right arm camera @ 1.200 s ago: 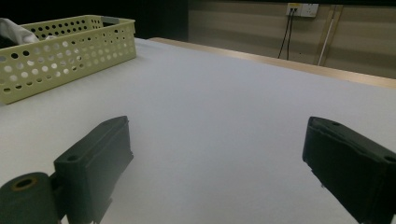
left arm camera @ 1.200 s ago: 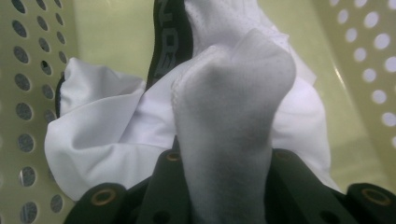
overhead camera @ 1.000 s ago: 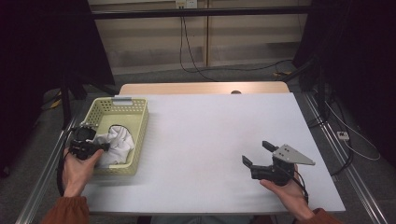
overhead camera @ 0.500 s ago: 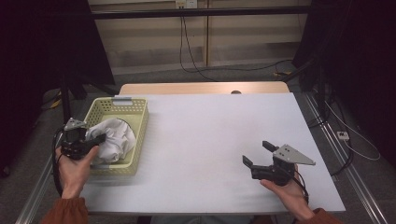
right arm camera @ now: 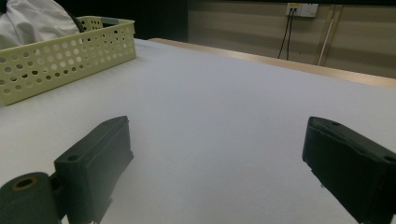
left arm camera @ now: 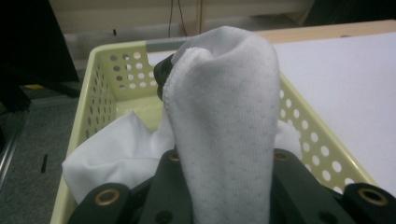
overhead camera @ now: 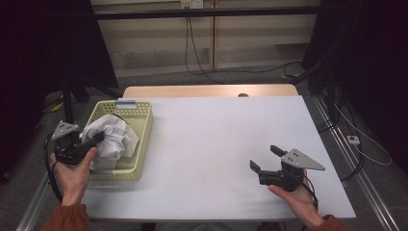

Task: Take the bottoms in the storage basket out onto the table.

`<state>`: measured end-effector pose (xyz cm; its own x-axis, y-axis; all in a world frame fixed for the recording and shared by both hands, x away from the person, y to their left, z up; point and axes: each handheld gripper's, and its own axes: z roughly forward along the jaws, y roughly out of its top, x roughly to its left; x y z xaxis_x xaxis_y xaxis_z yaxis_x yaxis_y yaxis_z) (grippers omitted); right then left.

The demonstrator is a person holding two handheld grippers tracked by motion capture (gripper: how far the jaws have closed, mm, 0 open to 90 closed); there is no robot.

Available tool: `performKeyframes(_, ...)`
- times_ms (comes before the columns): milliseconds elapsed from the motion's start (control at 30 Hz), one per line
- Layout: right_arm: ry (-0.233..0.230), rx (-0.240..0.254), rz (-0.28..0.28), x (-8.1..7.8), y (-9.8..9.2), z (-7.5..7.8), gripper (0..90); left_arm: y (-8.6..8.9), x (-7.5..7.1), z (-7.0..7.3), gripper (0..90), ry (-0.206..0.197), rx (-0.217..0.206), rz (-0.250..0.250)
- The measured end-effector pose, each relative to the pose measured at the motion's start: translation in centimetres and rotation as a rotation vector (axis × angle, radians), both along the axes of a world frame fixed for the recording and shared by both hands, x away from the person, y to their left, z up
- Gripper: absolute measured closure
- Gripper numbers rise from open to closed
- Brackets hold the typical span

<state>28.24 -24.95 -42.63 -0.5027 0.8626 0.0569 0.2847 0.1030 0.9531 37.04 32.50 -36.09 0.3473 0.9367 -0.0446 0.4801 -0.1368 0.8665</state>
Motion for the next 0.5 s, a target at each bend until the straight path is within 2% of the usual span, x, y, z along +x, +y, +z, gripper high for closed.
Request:
performKeyframes(233,0.001,0.004,-0.003,0.0,0.0,0.0,7.5,0.0,-0.6,0.4,79.9,-0.071,-0.023,0.012)
performKeyframes(500,0.0,0.004,-0.003,0.0,0.0,0.0,7.5,-0.2,-1.1,1.0,79.9,-0.128,-0.035,0.007)
